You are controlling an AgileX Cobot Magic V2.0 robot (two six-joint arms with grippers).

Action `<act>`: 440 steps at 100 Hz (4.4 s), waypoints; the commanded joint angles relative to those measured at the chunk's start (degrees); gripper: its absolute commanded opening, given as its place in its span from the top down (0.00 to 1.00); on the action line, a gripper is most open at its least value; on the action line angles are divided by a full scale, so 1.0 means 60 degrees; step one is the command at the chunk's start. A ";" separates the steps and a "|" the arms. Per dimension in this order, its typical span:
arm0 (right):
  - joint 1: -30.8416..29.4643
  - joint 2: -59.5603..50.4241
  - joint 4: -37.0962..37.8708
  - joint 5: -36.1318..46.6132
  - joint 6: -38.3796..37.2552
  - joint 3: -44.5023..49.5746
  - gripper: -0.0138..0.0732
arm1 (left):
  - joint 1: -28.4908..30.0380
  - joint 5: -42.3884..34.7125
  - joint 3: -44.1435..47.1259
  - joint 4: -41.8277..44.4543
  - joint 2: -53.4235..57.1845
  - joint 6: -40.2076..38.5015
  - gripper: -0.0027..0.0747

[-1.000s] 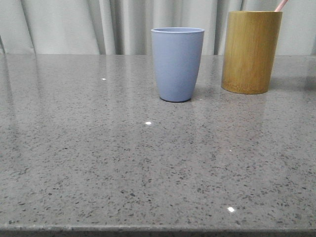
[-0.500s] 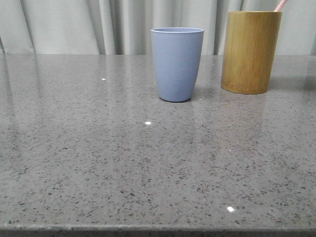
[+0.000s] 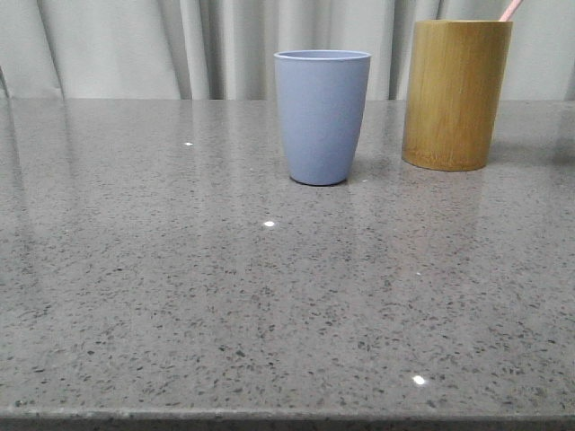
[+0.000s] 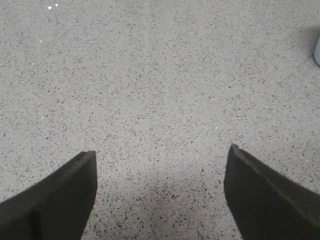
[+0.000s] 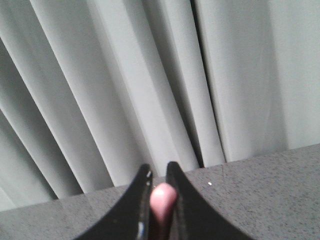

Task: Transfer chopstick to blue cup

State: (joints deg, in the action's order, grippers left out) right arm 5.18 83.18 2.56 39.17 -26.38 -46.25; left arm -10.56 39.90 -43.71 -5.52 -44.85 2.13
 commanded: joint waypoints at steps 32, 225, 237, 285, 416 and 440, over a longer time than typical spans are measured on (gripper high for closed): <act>0.0010 -0.0757 0.0117 0.0959 -0.0037 -0.0323 0.92 | 0.0039 -0.0681 -0.0230 -0.0078 0.0064 -0.0088 0.30; 0.2940 -0.1446 0.3825 -0.2789 -0.2284 -0.2413 0.55 | 0.0039 -0.0681 -0.0230 -0.0078 0.0064 -0.0088 0.30; 0.2940 -0.1446 0.3825 -0.2798 -0.2284 -0.2413 0.34 | 0.0039 -0.0681 -0.0230 -0.0078 0.0064 -0.0088 0.30; 0.2546 -0.3292 0.3945 -0.6528 -0.2090 -0.3000 0.32 | 0.0039 -0.0681 -0.0230 -0.0078 0.0064 -0.0088 0.30; 0.2563 -0.9797 0.2479 -1.1634 -0.0067 0.1905 0.32 | 0.0039 -0.0681 -0.0230 -0.0078 0.0064 -0.0088 0.30; 0.2563 -0.9797 0.2744 -1.1418 -0.0067 0.1905 0.35 | 0.0039 -0.0681 -0.0230 -0.0078 0.0064 -0.0088 0.39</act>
State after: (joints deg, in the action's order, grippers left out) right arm 20.81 24.16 16.97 -34.20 -27.54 -33.27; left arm -10.34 39.78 -43.71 -5.52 -44.85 2.03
